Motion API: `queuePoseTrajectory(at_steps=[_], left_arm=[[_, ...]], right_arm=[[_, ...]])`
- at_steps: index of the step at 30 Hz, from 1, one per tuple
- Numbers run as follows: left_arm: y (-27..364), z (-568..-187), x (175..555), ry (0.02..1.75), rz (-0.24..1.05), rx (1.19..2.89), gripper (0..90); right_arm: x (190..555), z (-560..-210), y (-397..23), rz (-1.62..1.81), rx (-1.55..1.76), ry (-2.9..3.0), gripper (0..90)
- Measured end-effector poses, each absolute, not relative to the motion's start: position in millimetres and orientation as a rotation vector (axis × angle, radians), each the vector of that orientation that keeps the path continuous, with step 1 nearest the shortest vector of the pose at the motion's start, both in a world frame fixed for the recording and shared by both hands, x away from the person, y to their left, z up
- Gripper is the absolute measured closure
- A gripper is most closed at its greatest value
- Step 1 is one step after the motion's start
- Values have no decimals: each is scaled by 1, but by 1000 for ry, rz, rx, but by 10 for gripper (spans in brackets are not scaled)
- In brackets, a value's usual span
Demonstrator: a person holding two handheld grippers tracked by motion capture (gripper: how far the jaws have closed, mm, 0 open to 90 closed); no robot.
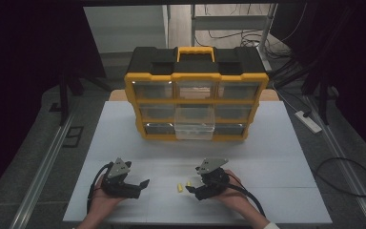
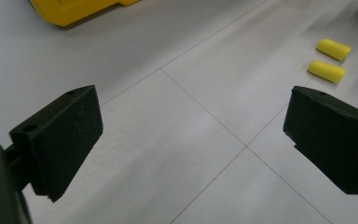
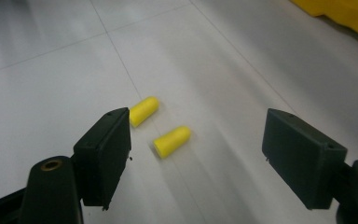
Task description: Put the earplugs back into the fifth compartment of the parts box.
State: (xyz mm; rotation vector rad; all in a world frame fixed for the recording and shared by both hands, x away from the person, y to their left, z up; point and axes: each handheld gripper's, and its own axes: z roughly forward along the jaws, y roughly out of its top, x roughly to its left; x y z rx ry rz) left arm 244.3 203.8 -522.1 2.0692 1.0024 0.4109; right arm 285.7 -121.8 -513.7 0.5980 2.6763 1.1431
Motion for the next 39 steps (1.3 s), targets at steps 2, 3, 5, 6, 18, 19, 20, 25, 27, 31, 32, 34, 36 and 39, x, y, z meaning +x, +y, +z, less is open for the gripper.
queuePoseTrajectory(at_steps=[2, 3, 5, 6, 18, 19, 20, 25, 27, 31, 32, 34, 36, 39], left_arm=[[204, -522, 244, 1002, 409, 2069, 46], [204, -522, 244, 1001, 409, 2071, 46], [204, -522, 245, 1001, 408, 2071, 46], [204, -522, 245, 1001, 408, 2072, 46], [204, -522, 244, 998, 406, 2074, 46], [204, -522, 244, 998, 406, 2074, 46], [204, -522, 245, 998, 405, 2075, 46], [204, -522, 245, 994, 404, 2079, 46], [204, -522, 245, 994, 404, 2079, 46], [204, -522, 245, 994, 403, 2080, 46], [204, -522, 245, 994, 403, 2080, 46], [204, -522, 245, 993, 404, 2080, 46], [204, -522, 245, 992, 404, 2080, 46], [204, -522, 245, 992, 402, 2078, 46]], right_arm=[[287, -516, -119, 1128, 588, 2688, 251], [287, -516, -117, 1123, 584, 2693, 254], [288, -519, -114, 1103, 577, 2708, 265], [288, -520, -113, 1096, 575, 2712, 271], [288, -524, -106, 1058, 515, 2751, 428], [288, -524, -106, 1058, 515, 2751, 428], [288, -524, -105, 1047, 500, 2766, 464], [288, -526, -103, 1016, 486, 2778, 543], [288, -526, -103, 1019, 484, 2782, 574], [288, -526, -102, 1019, 479, 2792, 656], [288, -526, -102, 1017, 480, 2794, 668], [288, -525, -102, 1017, 479, 2799, 696], [287, -525, -102, 1015, 473, 2793, 708], [287, -521, -103, 1048, 476, 2771, 720]])
